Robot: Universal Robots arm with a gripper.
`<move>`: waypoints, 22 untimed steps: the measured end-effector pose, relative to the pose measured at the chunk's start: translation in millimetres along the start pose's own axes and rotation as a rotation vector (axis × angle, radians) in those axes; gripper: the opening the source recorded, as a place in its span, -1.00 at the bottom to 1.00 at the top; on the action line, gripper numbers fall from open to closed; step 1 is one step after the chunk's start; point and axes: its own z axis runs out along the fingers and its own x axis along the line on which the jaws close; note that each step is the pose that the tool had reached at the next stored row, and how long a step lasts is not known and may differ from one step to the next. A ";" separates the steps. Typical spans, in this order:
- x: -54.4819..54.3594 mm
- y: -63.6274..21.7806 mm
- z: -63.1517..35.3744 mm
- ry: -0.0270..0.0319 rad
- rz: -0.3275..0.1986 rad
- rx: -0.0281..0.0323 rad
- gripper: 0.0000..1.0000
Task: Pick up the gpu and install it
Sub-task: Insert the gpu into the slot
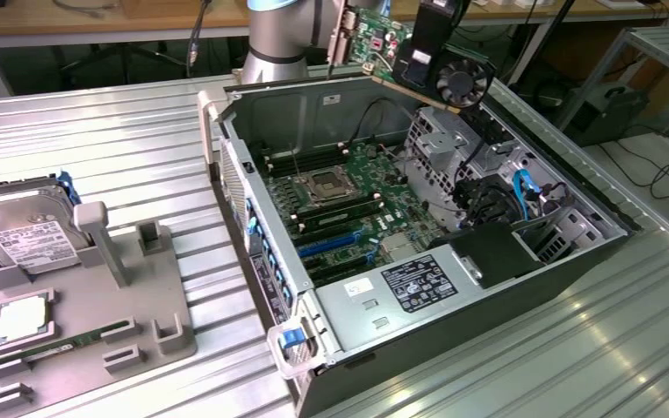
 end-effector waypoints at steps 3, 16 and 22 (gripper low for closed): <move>0.0 0.0 0.0 0.0011 -0.023 -0.0002 -0.44; 0.4 -0.5 -0.1 0.0076 -0.147 -0.0015 -0.44; 0.6 -0.7 -0.1 0.0099 -0.194 -0.0021 -0.44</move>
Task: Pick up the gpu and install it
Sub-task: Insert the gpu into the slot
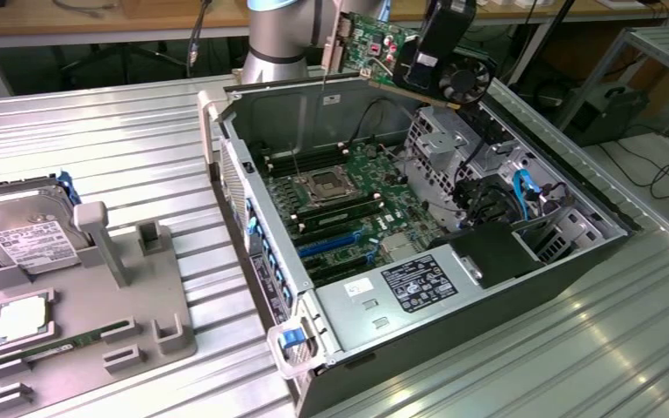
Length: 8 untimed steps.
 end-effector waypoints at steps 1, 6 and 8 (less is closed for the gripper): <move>0.0 0.0 0.0 0.0006 -0.010 -0.0001 -0.44; 0.3 -0.2 0.0 0.0027 -0.051 -0.0006 -0.44; 0.4 -0.3 0.0 0.0034 -0.067 -0.0007 -0.44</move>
